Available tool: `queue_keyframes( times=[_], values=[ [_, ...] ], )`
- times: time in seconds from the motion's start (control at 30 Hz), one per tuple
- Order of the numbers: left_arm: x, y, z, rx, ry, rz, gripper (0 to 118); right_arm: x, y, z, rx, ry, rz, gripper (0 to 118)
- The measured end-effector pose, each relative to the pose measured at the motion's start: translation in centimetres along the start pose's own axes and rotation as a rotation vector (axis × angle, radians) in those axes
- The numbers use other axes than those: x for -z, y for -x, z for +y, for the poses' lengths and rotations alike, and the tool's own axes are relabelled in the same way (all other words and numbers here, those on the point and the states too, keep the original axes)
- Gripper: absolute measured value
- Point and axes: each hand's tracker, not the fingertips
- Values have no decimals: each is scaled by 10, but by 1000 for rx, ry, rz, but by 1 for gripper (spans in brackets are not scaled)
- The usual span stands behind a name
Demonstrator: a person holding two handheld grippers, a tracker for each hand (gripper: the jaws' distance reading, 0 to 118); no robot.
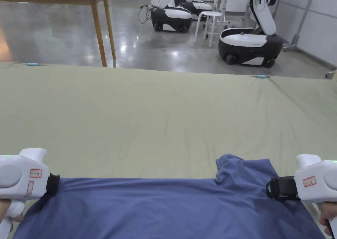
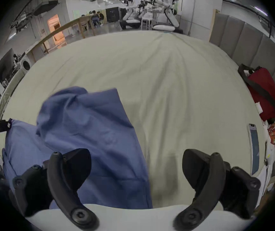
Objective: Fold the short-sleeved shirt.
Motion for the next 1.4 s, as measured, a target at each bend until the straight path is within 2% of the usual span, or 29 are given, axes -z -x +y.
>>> queue_keyframes(
  times=[0.03, 0.07, 0.1, 0.13, 0.17, 0.2, 0.23, 0.27, 0.3, 0.37, 0.43, 0.63, 0.9, 1.13, 1.4],
  values=[
    [0, 1, -1, -1, -2, -2, 3, 5, 3, -3, -23, 37, -11, 95],
    [-1, 2, -1, -5, -4, -5, 3, 6, 3, -5, -27, 35, -9, 90],
    [-3, 2, -2, -16, -5, -13, 3, -1, 0, -8, 1, -3, -2, 76],
    [-5, 3, -3, -19, -9, -14, 3, -9, -3, -8, 28, -14, 3, 52],
    [-8, 4, -3, -20, -8, -18, 3, -16, -6, -7, 41, -34, 2, 20],
    [-13, 4, -4, -15, -12, -21, 3, -24, -11, -8, 45, -63, 21, 2],
    [-19, 4, -5, -12, -20, -21, 3, -34, -12, -9, 48, -89, -18, 2],
    [-25, 6, -5, -9, -21, -21, 3, -45, -14, -12, 32, -101, -9, 2],
    [-34, 8, -7, -9, -27, -25, 3, -54, -17, -13, 44, -106, 50, 2],
    [-53, 10, -12, 3, -45, -34, 3, -75, -17, -19, 35, -145, 29, 2],
    [-75, 10, -18, 12, -68, -41, 3, -98, -13, -30, 6, -175, 52, 2],
    [-136, 18, -44, 37, -135, -60, 3, -160, -15, -65, 37, -246, 109, 2],
    [-200, 27, -115, 51, -201, -87, 3, -223, -10, -151, 31, -316, 138, 2],
    [-217, 38, -184, 26, -217, -118, 3, -229, -17, -227, 57, -304, 142, 2],
    [-201, 45, -222, -28, -171, -136, 3, -208, -17, -260, 97, -248, 156, 2]
  ],
)
